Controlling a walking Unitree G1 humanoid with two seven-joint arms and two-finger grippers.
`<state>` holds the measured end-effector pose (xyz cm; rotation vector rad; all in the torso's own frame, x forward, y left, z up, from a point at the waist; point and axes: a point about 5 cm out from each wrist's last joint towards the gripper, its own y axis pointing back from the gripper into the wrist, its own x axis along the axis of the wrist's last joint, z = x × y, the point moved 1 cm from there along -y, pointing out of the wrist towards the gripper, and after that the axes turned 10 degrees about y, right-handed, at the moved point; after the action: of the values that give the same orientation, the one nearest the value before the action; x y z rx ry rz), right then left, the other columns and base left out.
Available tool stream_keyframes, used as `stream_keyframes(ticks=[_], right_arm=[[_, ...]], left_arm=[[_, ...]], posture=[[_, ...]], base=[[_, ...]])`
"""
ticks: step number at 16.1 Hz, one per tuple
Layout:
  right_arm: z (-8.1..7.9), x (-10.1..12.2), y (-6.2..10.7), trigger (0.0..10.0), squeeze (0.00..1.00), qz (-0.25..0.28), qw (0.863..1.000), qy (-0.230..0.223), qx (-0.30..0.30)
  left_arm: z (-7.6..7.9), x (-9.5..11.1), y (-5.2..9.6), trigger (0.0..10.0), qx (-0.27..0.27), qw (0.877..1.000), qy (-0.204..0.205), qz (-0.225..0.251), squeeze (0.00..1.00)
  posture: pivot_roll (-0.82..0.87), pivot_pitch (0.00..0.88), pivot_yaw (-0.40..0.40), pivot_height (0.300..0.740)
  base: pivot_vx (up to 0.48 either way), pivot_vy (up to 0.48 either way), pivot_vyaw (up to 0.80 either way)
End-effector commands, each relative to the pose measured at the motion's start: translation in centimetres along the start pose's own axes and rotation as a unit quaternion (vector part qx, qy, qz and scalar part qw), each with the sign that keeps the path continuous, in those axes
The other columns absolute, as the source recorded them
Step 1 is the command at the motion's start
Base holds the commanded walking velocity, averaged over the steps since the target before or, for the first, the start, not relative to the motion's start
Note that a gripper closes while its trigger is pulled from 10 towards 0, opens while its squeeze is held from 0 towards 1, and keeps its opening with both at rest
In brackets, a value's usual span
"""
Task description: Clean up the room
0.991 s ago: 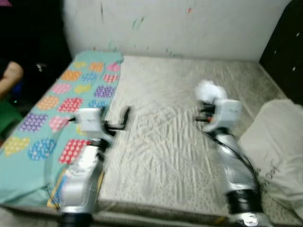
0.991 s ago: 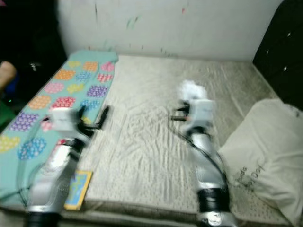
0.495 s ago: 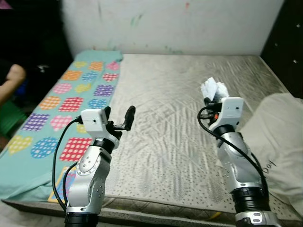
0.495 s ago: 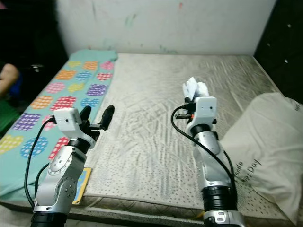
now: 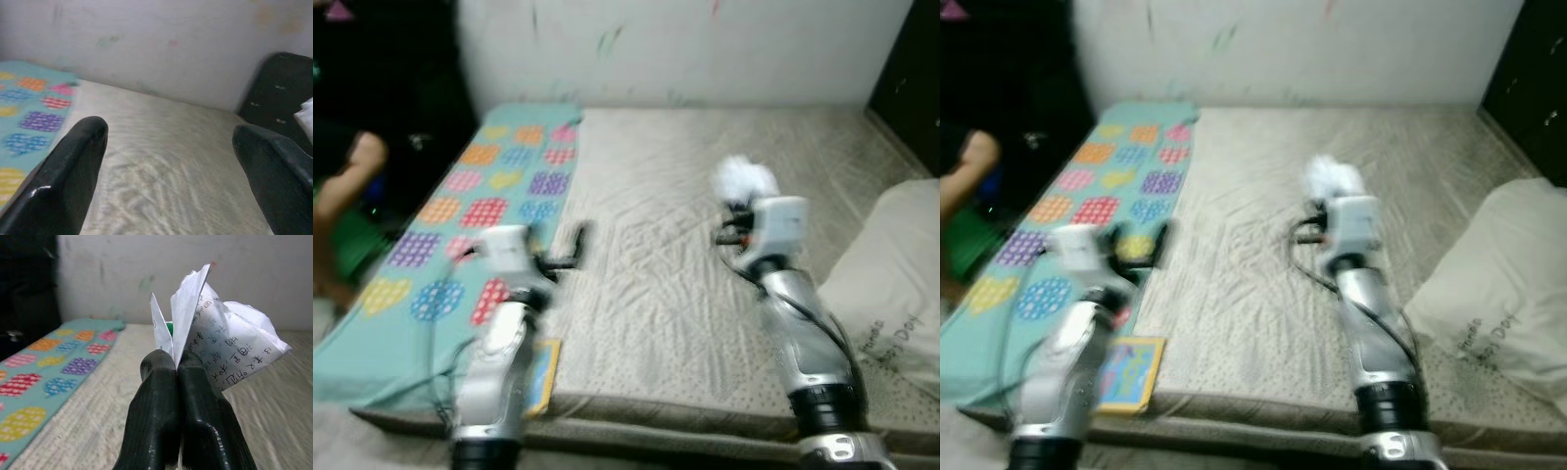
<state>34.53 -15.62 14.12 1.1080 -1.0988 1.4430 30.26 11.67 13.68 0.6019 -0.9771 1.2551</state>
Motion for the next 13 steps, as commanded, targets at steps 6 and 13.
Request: stream_keyframes(ticks=[6,13], right_arm=[[-1.36,0.38,-0.09,10.0,0.0,0.01,1.0,-0.002,0.022],[-1.52,0.22,-0.26,10.0,0.0,0.008,0.999,0.006,0.031]], left_arm=[[-0.79,0.39,0.06,10.0,0.016,1.0,-0.007,0.002,0.0],[-0.53,0.58,0.0,10.0,0.004,1.0,-0.005,0.017,0.0]], posture=[[-0.07,0.0,0.036,0.74],[-0.07,0.0,0.027,0.74]], base=[[0.0,0.48,-0.33],[0.0,0.274,0.0]])
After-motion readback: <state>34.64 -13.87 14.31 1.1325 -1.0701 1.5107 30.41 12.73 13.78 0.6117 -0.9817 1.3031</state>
